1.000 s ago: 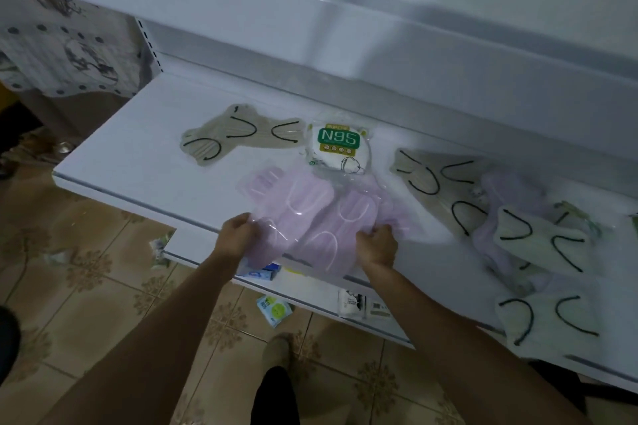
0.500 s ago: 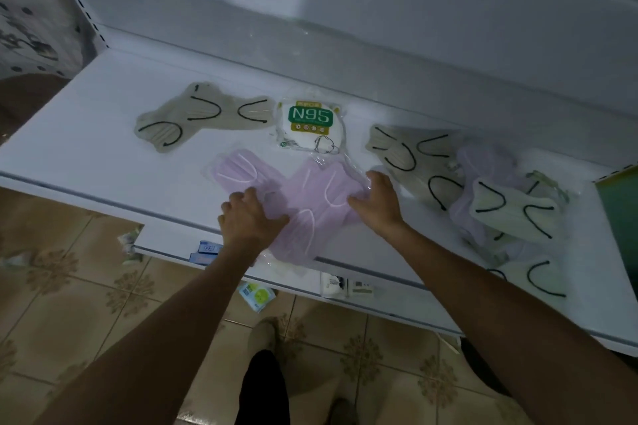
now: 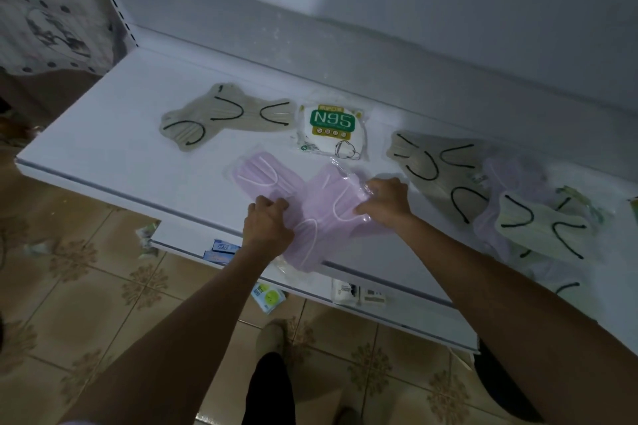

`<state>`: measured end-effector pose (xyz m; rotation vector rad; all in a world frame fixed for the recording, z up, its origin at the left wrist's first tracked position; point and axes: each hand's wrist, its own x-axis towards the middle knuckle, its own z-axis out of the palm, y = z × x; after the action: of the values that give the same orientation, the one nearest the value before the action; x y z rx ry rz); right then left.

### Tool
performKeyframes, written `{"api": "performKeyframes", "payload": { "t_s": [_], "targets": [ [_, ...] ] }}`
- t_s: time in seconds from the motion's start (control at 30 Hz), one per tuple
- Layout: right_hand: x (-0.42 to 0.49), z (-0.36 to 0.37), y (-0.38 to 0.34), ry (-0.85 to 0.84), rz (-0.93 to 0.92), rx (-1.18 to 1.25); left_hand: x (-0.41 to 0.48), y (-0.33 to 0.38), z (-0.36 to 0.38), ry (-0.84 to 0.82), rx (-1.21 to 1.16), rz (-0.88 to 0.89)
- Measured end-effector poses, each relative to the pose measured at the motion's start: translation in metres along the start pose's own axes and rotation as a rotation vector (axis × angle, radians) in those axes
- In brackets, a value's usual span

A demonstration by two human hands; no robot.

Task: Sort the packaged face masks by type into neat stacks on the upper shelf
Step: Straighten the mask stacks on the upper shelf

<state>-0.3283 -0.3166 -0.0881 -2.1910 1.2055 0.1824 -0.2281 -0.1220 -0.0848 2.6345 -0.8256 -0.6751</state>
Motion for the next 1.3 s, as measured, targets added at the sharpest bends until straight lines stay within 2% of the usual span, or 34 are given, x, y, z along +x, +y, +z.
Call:
{"api": "performKeyframes", "payload": {
  "t_s": [0.17,0.33,0.57,0.7,0.8,0.87,0.9,1.0,1.1,1.17,1.2,1.3],
  "targets": [
    [-0.002,0.003,0.001,0.042,-0.08,0.212,0.002,0.007,-0.001,-0.002,-0.085,0.04],
    [-0.003,-0.011,0.005,-0.069,0.052,0.308,0.005,0.011,-0.006,0.024,-0.041,0.078],
    [-0.005,-0.029,0.022,0.071,0.123,0.337,0.021,0.001,-0.005,0.214,-0.07,0.208],
    [-0.015,-0.028,0.044,0.165,0.209,0.134,0.031,-0.013,-0.005,0.113,0.089,0.099],
    [-0.021,-0.018,0.044,0.17,0.247,0.236,0.02,-0.014,0.0,0.102,0.226,0.086],
    [-0.023,-0.016,0.035,0.101,0.313,0.36,0.013,-0.011,0.001,0.124,0.296,0.095],
    [-0.023,-0.015,0.031,0.059,0.339,0.421,0.013,-0.011,-0.001,0.137,0.257,0.094],
    [-0.023,-0.014,0.021,0.025,0.35,0.479,0.013,-0.012,-0.009,0.19,-0.067,0.002],
    [-0.023,-0.008,0.015,0.044,0.306,0.449,0.01,-0.021,-0.012,0.366,-0.133,-0.158],
    [-0.024,-0.002,0.006,0.063,0.277,0.489,0.008,-0.027,-0.015,0.306,-0.165,-0.332],
    [-0.025,0.002,0.0,0.059,0.27,0.519,0.008,-0.03,-0.016,0.261,-0.193,-0.364],
    [-0.024,0.016,-0.018,0.008,0.307,0.619,0.013,-0.031,-0.02,0.165,-0.41,-0.333]
  ]
}}
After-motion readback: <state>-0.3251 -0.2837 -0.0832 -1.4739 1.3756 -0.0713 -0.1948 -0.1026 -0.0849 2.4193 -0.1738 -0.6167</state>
